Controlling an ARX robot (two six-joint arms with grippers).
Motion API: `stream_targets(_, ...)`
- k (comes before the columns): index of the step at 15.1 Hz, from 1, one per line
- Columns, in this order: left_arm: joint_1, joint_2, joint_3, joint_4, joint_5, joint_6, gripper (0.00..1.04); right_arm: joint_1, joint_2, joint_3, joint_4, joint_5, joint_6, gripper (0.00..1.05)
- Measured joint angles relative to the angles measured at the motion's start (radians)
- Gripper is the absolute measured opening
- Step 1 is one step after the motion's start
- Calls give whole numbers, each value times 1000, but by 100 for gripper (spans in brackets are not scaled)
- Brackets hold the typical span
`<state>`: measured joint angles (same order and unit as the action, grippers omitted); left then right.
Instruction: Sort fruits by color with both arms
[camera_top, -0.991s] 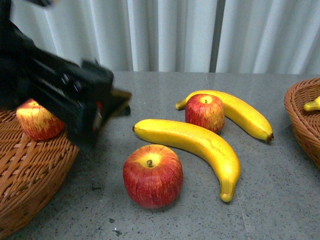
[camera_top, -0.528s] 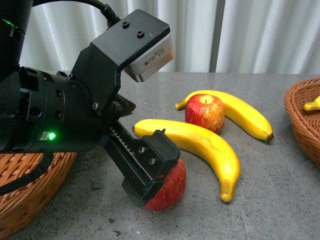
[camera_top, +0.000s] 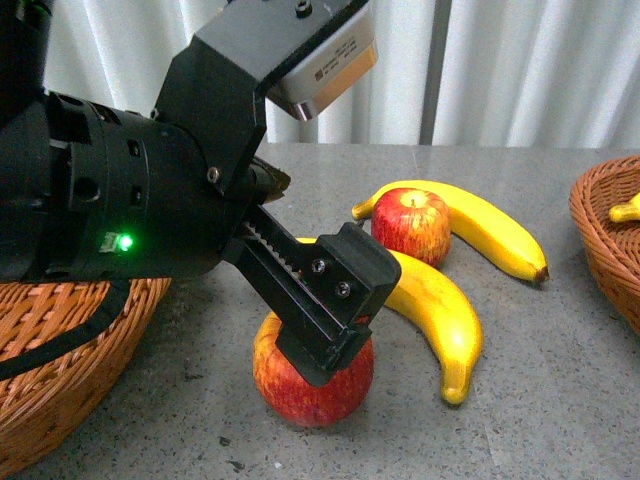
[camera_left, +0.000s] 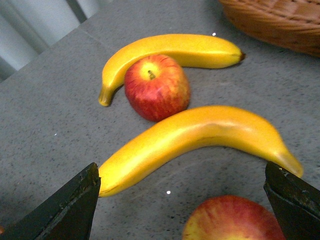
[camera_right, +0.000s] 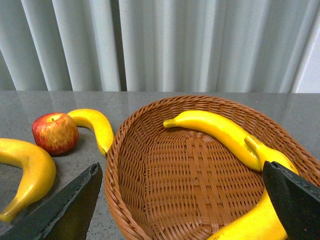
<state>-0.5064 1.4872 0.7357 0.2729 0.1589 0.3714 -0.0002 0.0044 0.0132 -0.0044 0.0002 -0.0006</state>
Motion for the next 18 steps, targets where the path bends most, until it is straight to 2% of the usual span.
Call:
stream_targets(2, -32, -16, -3, -31, 25, -53, 98, 0, 0, 0, 0, 0, 0, 98)
stream_targets(11, -65, 100, -13, -112, -38, -127, 98, 0, 0, 0, 0, 0, 0, 98)
stream_targets(12, -63, 87, -32, -101, -58, -127, 80, 0, 0, 0, 0, 0, 0, 98)
stream_targets(13, -60, 62, -34, -101, -63, -127, 73, 0, 0, 0, 0, 0, 0, 98)
stream_targets(16, -52, -87, -34, -43, -120, -135, 71, 0, 0, 0, 0, 0, 0, 98)
stream_targets(18, -19, -229, -36, 21, -198, -174, 70, 0, 0, 0, 0, 0, 0, 98)
